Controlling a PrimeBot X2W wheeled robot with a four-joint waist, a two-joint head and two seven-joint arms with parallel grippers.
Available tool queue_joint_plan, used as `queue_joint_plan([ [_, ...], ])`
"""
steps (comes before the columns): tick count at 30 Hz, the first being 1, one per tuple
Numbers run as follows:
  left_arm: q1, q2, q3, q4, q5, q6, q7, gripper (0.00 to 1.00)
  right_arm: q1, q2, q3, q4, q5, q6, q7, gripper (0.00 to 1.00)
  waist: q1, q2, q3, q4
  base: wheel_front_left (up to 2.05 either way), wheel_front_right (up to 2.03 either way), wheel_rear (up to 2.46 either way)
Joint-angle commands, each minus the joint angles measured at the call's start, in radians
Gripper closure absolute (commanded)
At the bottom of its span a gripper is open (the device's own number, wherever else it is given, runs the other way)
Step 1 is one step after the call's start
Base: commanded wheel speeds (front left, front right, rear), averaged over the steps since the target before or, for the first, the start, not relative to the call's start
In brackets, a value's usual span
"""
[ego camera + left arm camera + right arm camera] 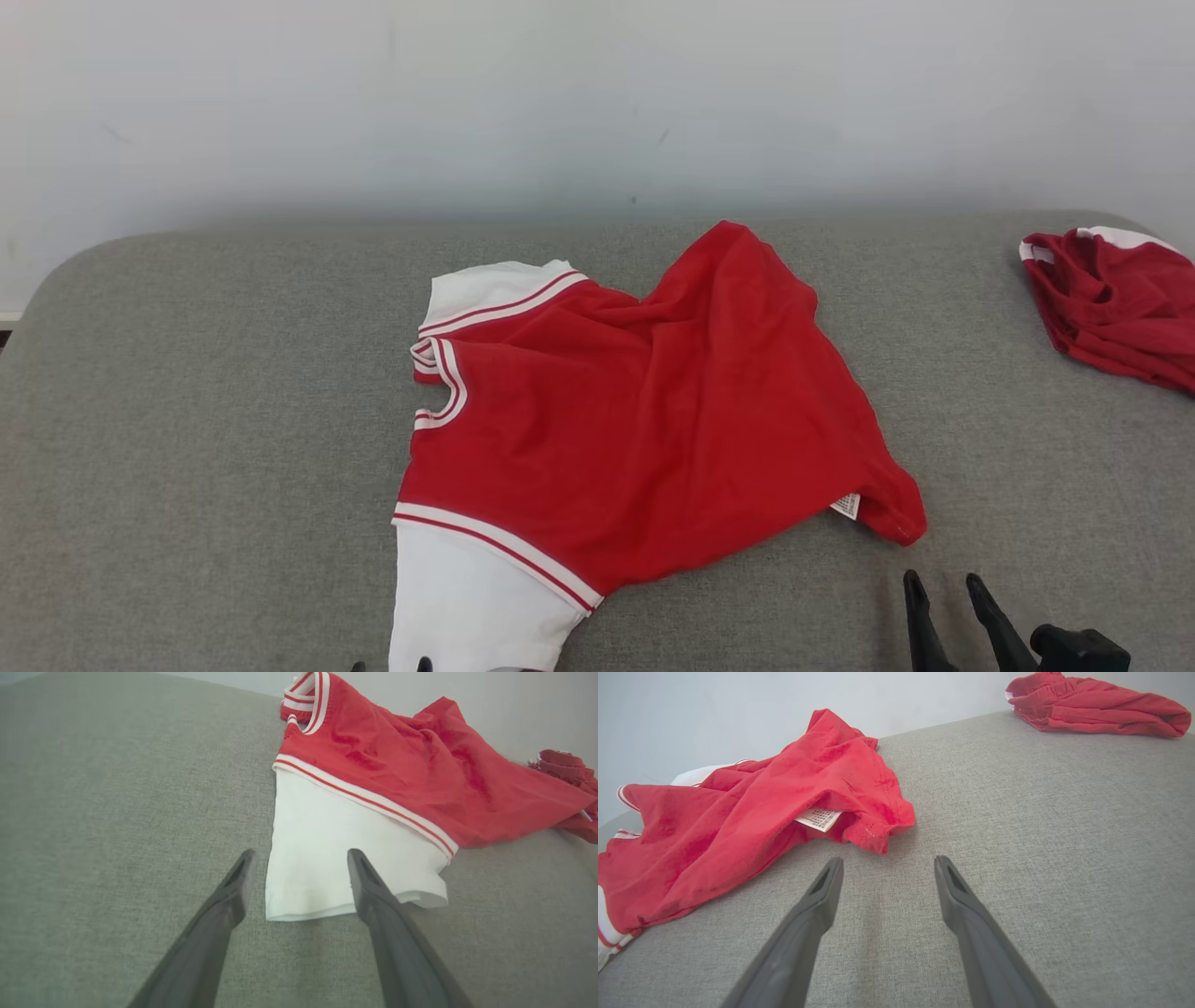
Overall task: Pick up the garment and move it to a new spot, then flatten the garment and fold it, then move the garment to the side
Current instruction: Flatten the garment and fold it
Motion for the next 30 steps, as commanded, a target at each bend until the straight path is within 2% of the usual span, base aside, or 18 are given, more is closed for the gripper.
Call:
queue_joint_plan([
  [1,-0.011,0.000,0.002,0.037,-0.028,0.001,-0.003,0.00,-0.022,0.014,-0.003,0.015,-0.013,-0.003,-0.007,0.00,0.0001,0.0000,0.000,-0.003,0.00,0.00,0.00],
  [12,-0.082,0.000,0.005,0.173,-0.057,-0.008,-0.003,0.00,-0.097,0.017,-0.002,0.076,-0.032,-0.003,-0.008,0.00,0.0001,0.0000,0.008,0.010,0.00,0.00,0.00],
  [22,-0.138,0.000,-0.020,0.283,-0.076,-0.024,-0.003,0.00,-0.201,0.010,0.025,0.206,-0.002,-0.003,-0.008,0.00,0.0001,0.0000,0.029,0.014,0.00,0.00,0.00],
  [26,-0.164,0.000,-0.026,0.324,-0.122,-0.026,-0.003,0.00,-0.233,0.016,0.038,0.254,0.003,-0.003,-0.008,0.02,0.0001,0.0000,0.035,0.015,0.00,0.00,0.00],
  [27,-0.172,0.000,-0.028,0.334,-0.139,-0.023,-0.002,0.00,-0.242,0.016,0.037,0.258,0.005,-0.003,-0.008,0.07,0.0001,0.0000,0.036,0.016,0.00,0.00,0.00],
  [28,-0.178,0.000,-0.036,0.345,-0.159,-0.022,-0.002,0.00,-0.246,0.018,0.040,0.267,0.009,-0.003,-0.008,0.52,0.0001,0.0000,0.035,0.016,0.00,0.00,0.00],
  [29,-0.182,0.000,-0.056,0.357,-0.189,-0.023,-0.002,0.00,-0.249,0.020,0.043,0.276,0.011,-0.003,-0.008,0.63,0.0001,0.0000,0.034,0.016,0.00,0.00,0.00],
  [30,-0.188,-0.001,-0.080,0.363,-0.217,-0.023,0.001,0.19,-0.252,0.020,0.045,0.281,0.012,-0.003,-0.008,0.78,0.0001,0.0000,0.033,0.016,0.00,0.00,0.00],
])
